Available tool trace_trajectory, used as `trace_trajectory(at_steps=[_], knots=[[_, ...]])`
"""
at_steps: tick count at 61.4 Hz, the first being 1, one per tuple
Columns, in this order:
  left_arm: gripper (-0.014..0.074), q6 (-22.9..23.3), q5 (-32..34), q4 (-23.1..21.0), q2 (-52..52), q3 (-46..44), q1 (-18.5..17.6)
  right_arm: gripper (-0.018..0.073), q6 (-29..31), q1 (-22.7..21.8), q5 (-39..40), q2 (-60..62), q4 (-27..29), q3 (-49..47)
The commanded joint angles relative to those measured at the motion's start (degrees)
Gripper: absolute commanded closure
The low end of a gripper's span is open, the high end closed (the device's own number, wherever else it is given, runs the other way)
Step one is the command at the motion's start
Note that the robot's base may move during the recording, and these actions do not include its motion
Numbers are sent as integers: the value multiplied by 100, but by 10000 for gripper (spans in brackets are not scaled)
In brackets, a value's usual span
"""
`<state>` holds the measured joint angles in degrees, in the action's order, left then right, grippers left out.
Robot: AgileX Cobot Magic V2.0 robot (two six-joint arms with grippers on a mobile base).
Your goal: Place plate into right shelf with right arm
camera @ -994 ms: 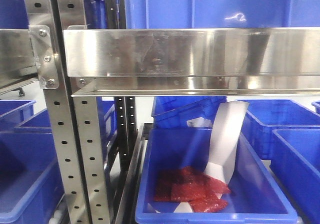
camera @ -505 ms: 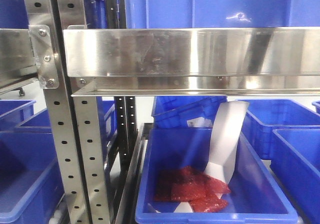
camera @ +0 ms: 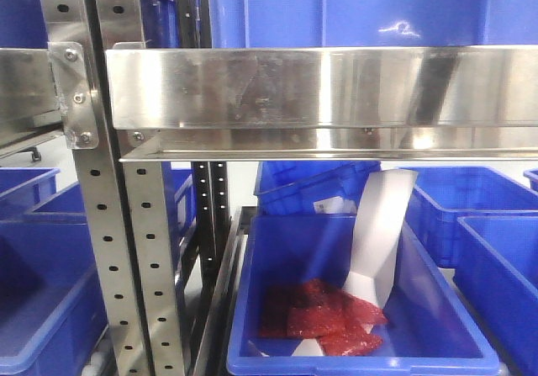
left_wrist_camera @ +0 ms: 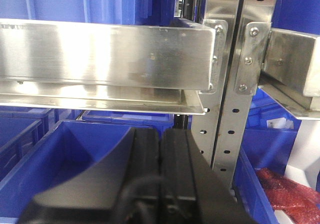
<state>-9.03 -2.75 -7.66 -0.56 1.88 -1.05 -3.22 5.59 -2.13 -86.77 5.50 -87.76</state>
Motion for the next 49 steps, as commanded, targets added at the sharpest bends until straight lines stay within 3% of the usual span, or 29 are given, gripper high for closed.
trace_trajectory(at_steps=[1, 16, 34, 49], knots=[[724, 40, 516, -47, -59, 59, -11, 501, 14, -81, 304, 476, 5, -222], [724, 40, 516, -47, -59, 59, -11, 506, 20, -110, 246, 1290, 0, 677], [724, 40, 516, -47, -59, 59, -11, 506, 20, -110, 927, 3083, -431, 3151], [724, 40, 516, -47, -59, 59, -11, 506, 20, -110, 636, 5292, -650, 5080]])
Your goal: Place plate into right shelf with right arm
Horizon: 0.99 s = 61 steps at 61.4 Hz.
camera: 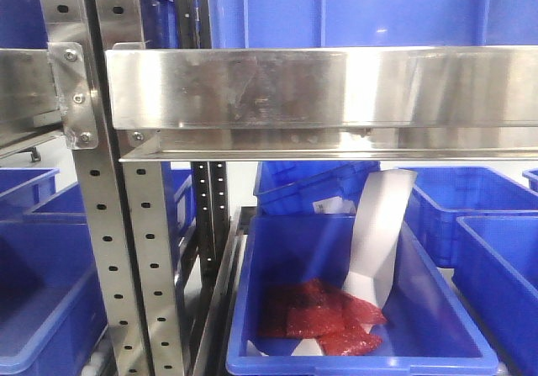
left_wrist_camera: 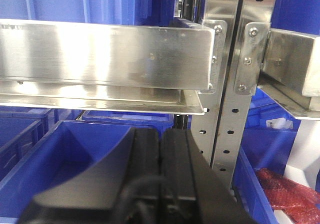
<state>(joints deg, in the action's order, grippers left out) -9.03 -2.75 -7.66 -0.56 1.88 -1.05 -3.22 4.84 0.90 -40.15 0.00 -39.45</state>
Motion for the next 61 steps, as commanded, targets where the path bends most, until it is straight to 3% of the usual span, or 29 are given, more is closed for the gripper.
trace_trajectory(at_steps=[1, 27, 61], knots=[[724, 40, 516, -47, -59, 59, -11, 506, 20, -35, 280, 812, -100, 374], [724, 40, 516, -47, -59, 59, -11, 506, 20, -35, -1465, 3925, -100, 1820], [724, 40, 516, -47, -59, 59, -11, 506, 20, -35, -1552, 4175, -100, 2043]])
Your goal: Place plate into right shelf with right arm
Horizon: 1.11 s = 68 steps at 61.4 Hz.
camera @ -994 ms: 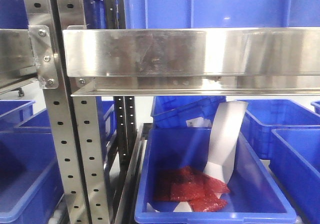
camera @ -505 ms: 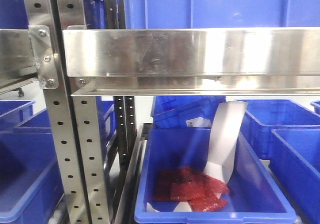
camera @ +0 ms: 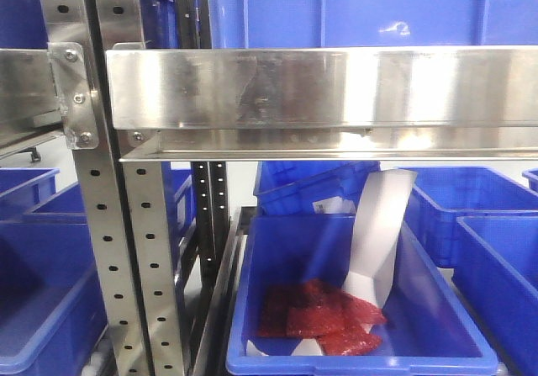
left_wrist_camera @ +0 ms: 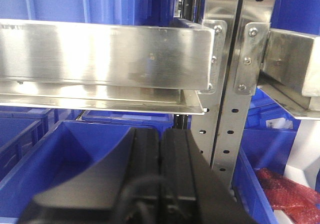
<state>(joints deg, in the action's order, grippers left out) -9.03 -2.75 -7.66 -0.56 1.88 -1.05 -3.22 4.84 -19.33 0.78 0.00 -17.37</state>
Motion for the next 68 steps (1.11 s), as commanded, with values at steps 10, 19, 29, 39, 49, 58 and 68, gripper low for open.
trace_trajectory(at_steps=[10, 19, 29, 39, 49, 58, 68], knots=[[724, 40, 516, -47, -59, 59, -11, 506, 14, -35, 764, 81, -94, 48], [724, 40, 516, -47, -59, 59, -11, 506, 14, -35, 1371, 81, -83, 629], [724, 40, 516, -47, -59, 59, -11, 506, 14, -272, 1875, 81, 222, 1357], [724, 40, 516, -47, -59, 59, -11, 506, 14, -437, 2231, 87, 263, 1808], [724, 40, 516, -47, -59, 59, -11, 506, 14, -473, 2153, 87, 566, 1815], [724, 40, 516, -47, -59, 59, -11, 506, 14, -514, 2153, 87, 560, 1815], [724, 40, 516, -47, -59, 59, -11, 506, 14, -514, 2228, 87, 224, 1815]])
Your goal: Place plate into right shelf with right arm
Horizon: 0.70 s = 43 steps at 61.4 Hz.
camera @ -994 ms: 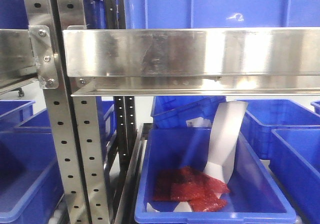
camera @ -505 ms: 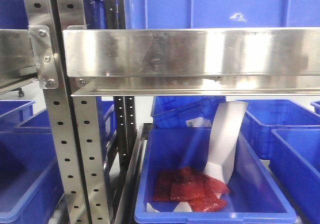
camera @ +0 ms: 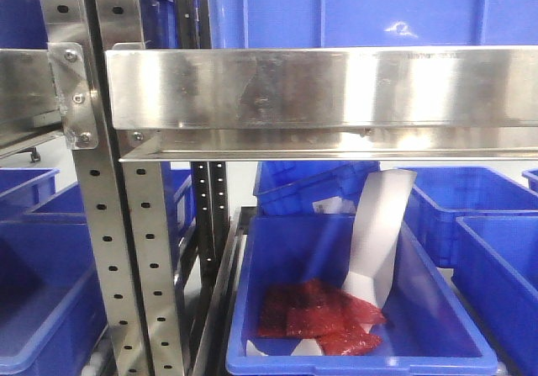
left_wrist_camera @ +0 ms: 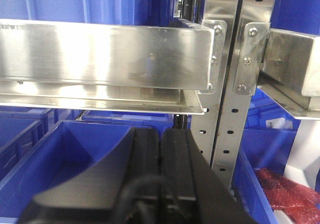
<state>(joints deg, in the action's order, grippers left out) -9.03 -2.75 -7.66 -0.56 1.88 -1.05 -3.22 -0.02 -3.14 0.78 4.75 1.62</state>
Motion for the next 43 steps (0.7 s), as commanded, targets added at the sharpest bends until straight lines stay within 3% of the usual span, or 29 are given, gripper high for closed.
trace_trajectory(at_steps=[1, 43], knots=[[724, 40, 516, -47, -59, 59, -11, 506, 14, -28, 626, 87, -284, -84], [724, 40, 516, -47, -59, 59, -11, 506, 14, -28, 716, 87, -375, -84]])
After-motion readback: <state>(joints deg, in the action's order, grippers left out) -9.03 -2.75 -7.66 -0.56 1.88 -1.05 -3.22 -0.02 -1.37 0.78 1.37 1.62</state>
